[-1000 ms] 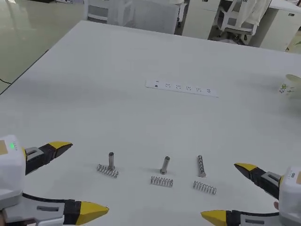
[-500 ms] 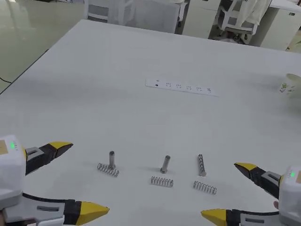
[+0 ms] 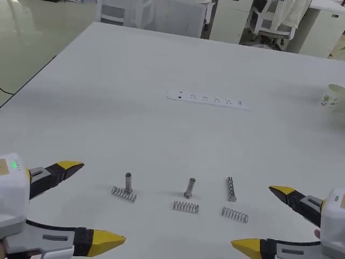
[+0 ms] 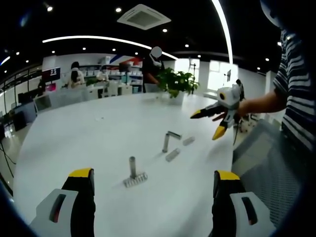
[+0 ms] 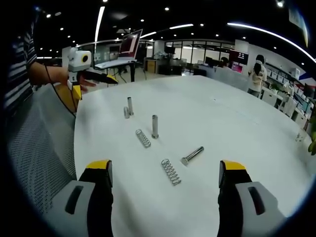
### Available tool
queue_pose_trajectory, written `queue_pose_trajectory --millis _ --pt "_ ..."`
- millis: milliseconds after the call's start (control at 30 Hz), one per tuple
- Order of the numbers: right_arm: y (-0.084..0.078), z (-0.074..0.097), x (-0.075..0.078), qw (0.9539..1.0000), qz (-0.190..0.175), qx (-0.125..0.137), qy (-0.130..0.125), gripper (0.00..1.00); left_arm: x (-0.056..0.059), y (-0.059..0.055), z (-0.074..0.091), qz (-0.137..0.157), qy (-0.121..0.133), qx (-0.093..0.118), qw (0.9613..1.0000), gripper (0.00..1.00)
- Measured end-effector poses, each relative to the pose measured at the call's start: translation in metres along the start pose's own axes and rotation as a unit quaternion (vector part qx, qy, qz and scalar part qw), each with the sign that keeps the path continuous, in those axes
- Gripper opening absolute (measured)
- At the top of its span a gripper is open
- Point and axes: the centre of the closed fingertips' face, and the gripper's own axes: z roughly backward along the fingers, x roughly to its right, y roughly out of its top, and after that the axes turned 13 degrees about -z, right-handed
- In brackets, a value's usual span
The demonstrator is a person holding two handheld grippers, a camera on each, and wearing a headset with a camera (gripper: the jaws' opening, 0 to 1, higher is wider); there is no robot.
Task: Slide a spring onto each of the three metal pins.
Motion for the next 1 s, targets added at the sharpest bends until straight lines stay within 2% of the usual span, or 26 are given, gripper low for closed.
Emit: queue_pose_trajectory --millis 633,767,1000 --pt "0.009 -0.001 0.002 1.0000 0.003 -0.001 0.005 0.87 -0.004 -0.009 -0.001 0.009 -0.002 0.000 1.0000 0.98" --pt "0.015 -0.003 0.006 1.0000 0.002 0.001 0.002 0.87 -0.007 -0.006 0.000 0.009 -0.001 0.004 1.0000 0.98" --pt "0.031 -0.011 0.014 0.9998 -0.017 0.006 -0.003 0.77 -0.007 -0.004 -0.001 0.009 -0.004 0.007 0.9999 0.98"
